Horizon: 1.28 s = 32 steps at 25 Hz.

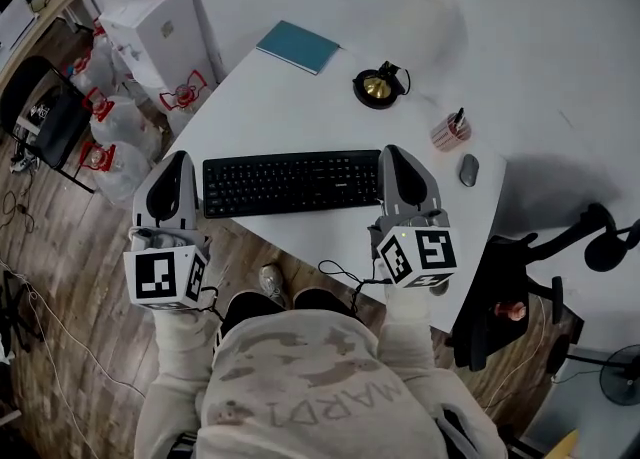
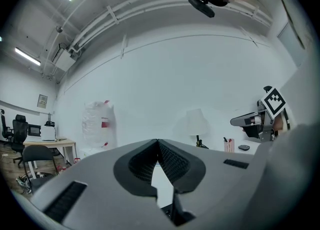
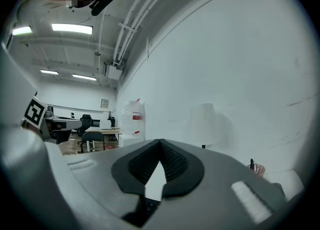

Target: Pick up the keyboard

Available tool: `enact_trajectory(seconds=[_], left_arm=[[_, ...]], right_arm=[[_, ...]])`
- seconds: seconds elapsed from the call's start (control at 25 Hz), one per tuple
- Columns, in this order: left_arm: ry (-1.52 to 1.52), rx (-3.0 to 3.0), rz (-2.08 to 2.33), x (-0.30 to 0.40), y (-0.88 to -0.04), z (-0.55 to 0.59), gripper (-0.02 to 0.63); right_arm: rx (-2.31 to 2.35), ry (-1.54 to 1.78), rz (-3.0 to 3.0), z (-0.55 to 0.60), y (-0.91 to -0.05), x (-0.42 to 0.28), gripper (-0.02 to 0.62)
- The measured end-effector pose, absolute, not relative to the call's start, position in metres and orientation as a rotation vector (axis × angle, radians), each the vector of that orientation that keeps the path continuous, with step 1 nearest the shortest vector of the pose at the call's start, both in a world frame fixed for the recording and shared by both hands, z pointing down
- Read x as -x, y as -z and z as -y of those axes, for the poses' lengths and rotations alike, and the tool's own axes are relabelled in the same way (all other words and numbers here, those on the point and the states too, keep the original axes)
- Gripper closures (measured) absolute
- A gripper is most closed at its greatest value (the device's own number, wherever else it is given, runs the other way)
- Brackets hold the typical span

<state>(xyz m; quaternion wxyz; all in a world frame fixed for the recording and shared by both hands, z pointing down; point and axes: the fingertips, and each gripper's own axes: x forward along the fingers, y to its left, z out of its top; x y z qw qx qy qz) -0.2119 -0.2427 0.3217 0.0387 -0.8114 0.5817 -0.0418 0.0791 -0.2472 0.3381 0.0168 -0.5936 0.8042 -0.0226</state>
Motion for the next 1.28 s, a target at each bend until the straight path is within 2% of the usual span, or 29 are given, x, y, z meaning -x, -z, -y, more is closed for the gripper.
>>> enact_trajectory(seconds=[0.96,1.04,1.28], left_arm=[[0.569,2.723,-1.931,0.241,-0.484,0.279,0.600],[0.576,2.747,-1.973,0.246,-0.494,0.280,0.598],[0.617,2.834,-2.085,0.258,-0.527,0.282,0.534]], right_arm=[[2.030,0.611,-2.564,0.290,-0.484,-0.104,0.580],[2.037,0.643,-2.577,0.294,-0.494,-0.108,0.530],[2.040,0.785,-2.638,0.301,-0.527,-0.118,0.452]])
